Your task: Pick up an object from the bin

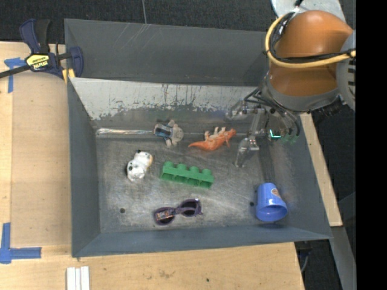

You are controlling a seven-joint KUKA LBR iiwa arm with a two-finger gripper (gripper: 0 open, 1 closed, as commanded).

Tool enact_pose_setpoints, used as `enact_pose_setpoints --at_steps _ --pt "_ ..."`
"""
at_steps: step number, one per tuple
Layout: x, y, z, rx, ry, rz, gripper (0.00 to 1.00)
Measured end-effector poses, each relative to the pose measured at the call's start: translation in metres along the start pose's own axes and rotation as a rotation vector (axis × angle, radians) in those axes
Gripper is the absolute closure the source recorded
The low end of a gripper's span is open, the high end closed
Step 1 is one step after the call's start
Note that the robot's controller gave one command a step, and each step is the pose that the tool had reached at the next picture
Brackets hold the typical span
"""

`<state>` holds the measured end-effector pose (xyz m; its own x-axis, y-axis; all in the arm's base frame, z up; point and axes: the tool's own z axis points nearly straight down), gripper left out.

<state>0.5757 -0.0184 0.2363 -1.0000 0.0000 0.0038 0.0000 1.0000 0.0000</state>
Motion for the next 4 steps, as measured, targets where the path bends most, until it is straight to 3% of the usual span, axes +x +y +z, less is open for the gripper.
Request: enact_pose_setpoints --at_steps 1,2,3,4 --pt "-0.001 0.000 -0.004 0.000 -0.008 0.000 0.00" --pt "0.001 0.032 0.061 0.001 -0.012 -0.013 0.00" --pt "0.011 0.076 0.076 0.000 -0.007 -0.164 0.00" --pt "0.008 0.065 0.105 0.000 -0.007 -0.024 0.00"
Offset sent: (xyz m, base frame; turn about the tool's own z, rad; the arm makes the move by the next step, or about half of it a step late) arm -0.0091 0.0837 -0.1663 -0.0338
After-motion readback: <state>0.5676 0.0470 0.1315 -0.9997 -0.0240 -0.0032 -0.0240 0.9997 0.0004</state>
